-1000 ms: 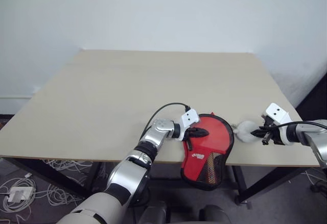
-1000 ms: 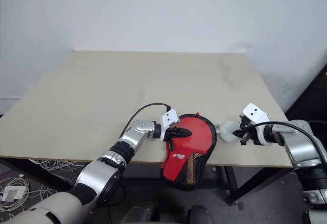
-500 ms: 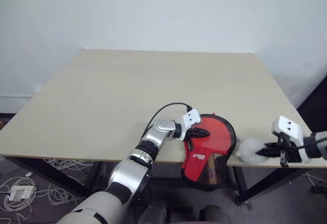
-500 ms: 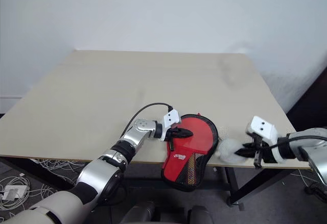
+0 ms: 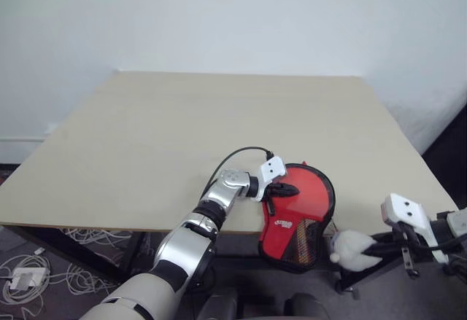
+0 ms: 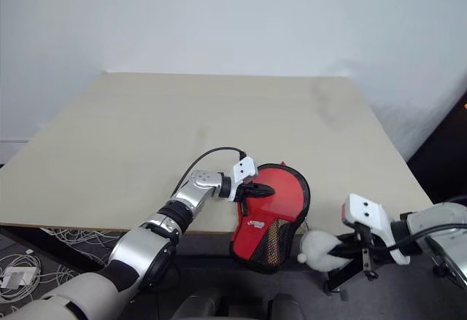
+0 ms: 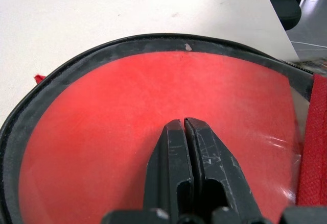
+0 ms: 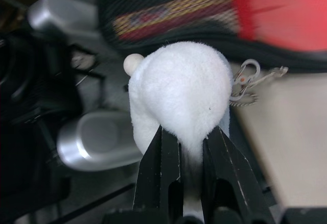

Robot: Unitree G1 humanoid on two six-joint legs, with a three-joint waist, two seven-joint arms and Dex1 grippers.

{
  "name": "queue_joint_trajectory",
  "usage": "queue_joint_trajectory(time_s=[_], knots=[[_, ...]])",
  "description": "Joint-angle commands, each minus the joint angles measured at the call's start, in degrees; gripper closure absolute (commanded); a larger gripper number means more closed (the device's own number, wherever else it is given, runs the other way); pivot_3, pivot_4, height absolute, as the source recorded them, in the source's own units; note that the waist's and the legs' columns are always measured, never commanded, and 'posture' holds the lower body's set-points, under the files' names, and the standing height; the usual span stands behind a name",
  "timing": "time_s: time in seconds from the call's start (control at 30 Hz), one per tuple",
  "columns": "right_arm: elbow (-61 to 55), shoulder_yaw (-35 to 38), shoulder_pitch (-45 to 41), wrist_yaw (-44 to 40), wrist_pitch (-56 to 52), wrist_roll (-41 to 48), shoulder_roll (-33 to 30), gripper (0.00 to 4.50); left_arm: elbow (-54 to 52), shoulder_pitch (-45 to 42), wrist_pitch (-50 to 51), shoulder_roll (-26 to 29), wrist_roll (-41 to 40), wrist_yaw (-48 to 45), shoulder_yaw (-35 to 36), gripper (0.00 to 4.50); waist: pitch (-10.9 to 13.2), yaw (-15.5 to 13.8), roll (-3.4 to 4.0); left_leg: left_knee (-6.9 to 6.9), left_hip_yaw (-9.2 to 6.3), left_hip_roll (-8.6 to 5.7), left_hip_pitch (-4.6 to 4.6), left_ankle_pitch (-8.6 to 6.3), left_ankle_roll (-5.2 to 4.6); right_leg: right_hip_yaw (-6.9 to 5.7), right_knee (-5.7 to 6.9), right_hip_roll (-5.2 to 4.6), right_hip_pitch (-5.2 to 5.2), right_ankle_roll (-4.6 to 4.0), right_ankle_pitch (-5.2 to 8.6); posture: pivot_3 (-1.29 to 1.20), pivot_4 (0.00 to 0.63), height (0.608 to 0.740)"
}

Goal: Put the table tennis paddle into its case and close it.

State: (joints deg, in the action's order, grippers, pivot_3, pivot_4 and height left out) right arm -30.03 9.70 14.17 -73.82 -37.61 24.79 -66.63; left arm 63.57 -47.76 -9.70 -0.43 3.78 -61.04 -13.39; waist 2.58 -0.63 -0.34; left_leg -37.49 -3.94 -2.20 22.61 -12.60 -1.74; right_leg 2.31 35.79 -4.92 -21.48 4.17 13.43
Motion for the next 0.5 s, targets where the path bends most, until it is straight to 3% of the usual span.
queue_joint_trajectory(time_s=[0.03, 0.5], knots=[[-4.12, 2.36, 2.63, -2.28, 1.17, 1.84, -1.23, 4.46, 1.77, 1.11, 1.05, 0.51, 2.07, -0.50, -1.49, 4.50, 0.00, 0.01, -0.02, -0.04, 0.01, 0.01, -0.01, -0.03, 0.01, 0.01, 0.00, 0.00, 0.01, 0.01, 0.01, 0.00, 0.000, 0.739], [-13.97, 5.49, 11.88, -3.97, 3.92, 3.30, -0.88, 4.46, 1.95, 0.82, 1.21, 0.74, 2.10, -0.76, -1.60, 4.50, 0.04, 0.01, -0.14, -0.39, 0.03, 0.16, 0.00, -0.32, -0.02, 0.02, -0.01, -0.01, 0.05, 0.08, 0.07, 0.00, 0.000, 0.739]])
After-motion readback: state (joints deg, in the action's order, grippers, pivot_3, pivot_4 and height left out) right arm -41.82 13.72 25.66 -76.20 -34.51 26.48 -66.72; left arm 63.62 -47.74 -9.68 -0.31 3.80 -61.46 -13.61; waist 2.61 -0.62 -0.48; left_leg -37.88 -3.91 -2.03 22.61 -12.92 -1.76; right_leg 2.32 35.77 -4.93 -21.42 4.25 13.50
